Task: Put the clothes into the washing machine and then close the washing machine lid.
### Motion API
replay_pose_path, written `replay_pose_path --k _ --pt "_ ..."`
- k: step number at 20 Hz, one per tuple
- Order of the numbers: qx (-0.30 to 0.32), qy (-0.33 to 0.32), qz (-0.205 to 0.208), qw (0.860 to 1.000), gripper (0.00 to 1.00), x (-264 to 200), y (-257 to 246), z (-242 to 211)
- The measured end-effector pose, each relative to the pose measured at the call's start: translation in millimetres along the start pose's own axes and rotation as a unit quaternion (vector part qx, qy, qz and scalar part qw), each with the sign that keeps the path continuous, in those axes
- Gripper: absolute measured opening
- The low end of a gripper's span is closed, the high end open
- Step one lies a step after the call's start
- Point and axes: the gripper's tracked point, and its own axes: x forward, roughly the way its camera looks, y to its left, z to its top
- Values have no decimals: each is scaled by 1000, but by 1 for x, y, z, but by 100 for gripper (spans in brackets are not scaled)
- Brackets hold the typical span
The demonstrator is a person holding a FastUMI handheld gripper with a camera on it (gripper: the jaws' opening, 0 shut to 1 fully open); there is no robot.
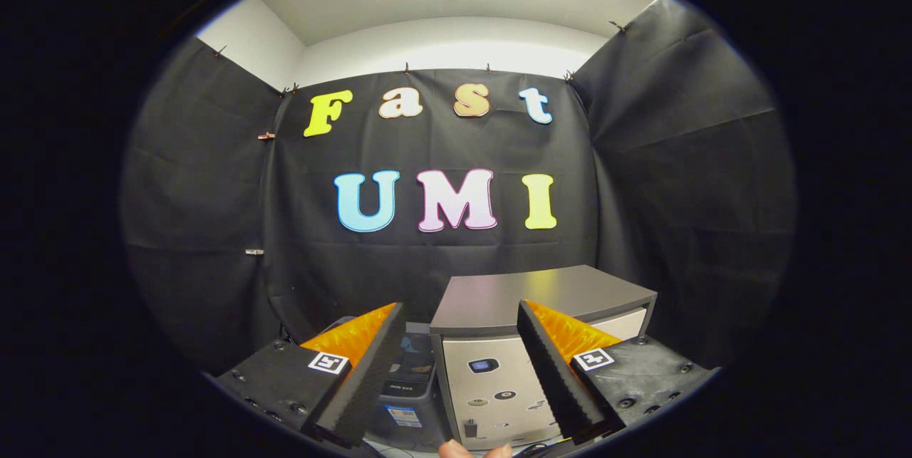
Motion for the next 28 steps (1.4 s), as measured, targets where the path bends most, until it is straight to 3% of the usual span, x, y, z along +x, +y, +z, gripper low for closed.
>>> replay_pose_path --k 13,28 --pt "-6 17 7 1000 99 5 7 -14" --pt "20 -3 -9 1000 99 -11 -5 4"
